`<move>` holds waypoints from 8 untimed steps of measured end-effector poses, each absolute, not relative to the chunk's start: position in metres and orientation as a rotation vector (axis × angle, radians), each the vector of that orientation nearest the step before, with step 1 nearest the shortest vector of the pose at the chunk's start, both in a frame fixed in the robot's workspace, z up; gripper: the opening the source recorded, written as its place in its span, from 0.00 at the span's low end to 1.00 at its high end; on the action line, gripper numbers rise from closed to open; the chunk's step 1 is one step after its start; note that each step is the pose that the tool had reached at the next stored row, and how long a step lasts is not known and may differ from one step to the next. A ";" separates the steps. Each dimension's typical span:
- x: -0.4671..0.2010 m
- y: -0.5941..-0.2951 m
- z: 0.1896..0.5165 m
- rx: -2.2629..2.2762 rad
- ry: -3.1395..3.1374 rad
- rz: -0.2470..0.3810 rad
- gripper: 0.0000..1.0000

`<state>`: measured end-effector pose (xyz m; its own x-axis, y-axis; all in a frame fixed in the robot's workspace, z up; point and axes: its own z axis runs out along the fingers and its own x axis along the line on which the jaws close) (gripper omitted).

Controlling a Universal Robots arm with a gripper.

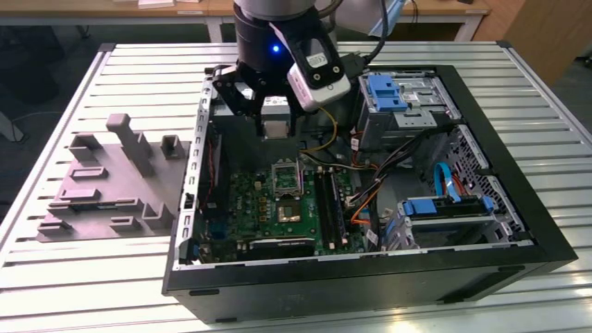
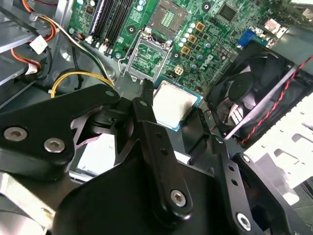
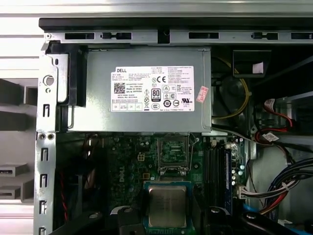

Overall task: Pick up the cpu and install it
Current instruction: 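Place the cpu into insertion slot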

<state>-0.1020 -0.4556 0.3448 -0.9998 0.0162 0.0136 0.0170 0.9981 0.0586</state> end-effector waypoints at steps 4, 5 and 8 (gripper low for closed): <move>-0.102 -0.456 0.342 -0.026 -3.127 -0.092 0.47; -0.102 -0.456 0.342 -0.026 -3.127 -0.092 0.47; -0.102 -0.456 0.341 -0.026 -3.127 -0.092 0.47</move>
